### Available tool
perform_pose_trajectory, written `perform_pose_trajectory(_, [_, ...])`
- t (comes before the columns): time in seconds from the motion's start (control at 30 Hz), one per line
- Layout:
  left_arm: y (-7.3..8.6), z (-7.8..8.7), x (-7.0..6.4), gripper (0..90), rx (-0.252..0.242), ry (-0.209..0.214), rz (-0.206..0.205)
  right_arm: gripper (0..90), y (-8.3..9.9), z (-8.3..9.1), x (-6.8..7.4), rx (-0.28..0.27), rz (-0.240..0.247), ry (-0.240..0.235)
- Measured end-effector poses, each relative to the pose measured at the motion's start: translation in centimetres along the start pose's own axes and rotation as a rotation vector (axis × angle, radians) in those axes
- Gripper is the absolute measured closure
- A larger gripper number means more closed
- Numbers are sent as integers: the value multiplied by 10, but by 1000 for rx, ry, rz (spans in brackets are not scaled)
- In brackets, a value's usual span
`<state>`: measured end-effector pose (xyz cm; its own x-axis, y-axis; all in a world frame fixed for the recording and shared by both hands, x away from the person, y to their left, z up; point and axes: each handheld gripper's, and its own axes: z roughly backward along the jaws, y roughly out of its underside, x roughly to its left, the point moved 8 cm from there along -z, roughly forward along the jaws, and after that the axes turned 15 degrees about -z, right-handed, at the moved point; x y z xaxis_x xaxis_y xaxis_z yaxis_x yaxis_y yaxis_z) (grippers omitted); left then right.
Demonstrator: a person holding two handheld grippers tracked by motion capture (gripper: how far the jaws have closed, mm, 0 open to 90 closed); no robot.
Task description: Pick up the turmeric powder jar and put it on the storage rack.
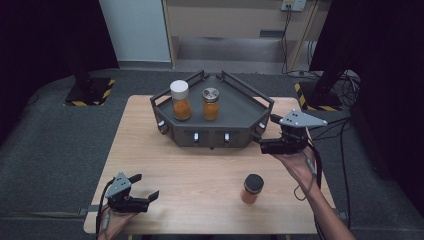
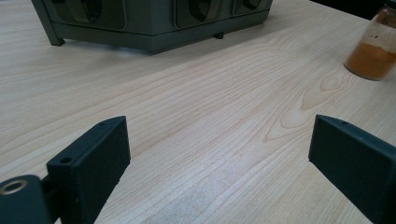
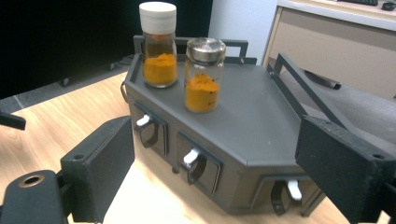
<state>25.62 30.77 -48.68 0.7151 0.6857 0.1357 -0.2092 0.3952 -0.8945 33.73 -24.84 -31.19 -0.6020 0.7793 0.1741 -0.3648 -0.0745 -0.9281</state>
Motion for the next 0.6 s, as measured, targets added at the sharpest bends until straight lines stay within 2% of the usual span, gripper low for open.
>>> perform_pose_trajectory(0.2, [0, 0, 0, 46, -1, 2, 0, 117, 17, 13, -4, 2, -18, 3])
perform_pose_trajectory(0.27, [0, 0, 0, 46, -1, 3, -1, 117, 28, 22, -7, 0, -31, 11])
perform_pose_trajectory(0.6, [0, 0, 0, 47, 0, 7, -4, 115, 58, 40, -15, -9, -69, 34])
